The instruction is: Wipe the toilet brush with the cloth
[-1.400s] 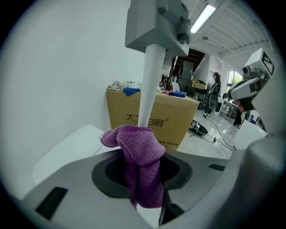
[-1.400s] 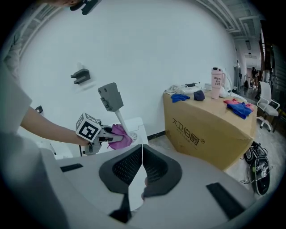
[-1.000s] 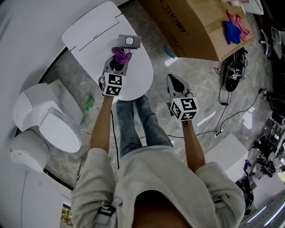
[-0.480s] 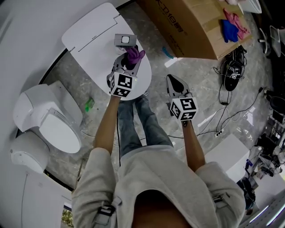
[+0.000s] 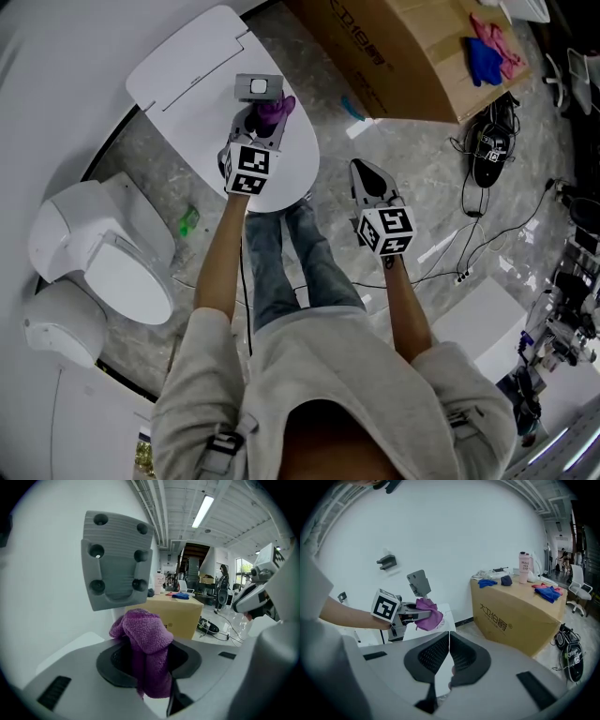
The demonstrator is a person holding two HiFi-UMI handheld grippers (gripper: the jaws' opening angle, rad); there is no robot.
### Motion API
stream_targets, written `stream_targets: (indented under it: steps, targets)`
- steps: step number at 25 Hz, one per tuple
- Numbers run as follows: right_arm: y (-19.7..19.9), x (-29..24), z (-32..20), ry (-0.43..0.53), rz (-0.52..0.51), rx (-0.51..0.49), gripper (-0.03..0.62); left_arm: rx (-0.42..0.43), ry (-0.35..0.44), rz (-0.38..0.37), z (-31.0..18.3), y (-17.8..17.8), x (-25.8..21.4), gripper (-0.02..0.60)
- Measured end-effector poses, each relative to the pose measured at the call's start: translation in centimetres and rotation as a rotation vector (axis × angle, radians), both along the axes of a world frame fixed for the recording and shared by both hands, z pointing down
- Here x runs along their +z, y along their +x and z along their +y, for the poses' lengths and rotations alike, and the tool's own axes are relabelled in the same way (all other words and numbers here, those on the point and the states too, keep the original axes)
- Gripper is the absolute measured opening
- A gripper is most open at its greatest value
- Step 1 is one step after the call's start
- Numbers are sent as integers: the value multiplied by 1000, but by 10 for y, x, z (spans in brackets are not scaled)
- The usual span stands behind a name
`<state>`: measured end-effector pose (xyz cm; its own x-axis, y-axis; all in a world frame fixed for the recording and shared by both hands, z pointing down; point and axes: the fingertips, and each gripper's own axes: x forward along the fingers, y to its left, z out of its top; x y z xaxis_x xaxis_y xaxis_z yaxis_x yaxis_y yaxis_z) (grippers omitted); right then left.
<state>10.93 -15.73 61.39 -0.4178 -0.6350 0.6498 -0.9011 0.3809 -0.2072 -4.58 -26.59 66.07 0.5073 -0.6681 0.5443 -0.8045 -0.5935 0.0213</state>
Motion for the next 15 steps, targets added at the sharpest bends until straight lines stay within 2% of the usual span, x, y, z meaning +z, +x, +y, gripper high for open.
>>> stream_targets:
  steps: [15]
  targets:
    - [-7,13,-5,-32,19,0,32,-41,-128,0,-7,-25,60,147]
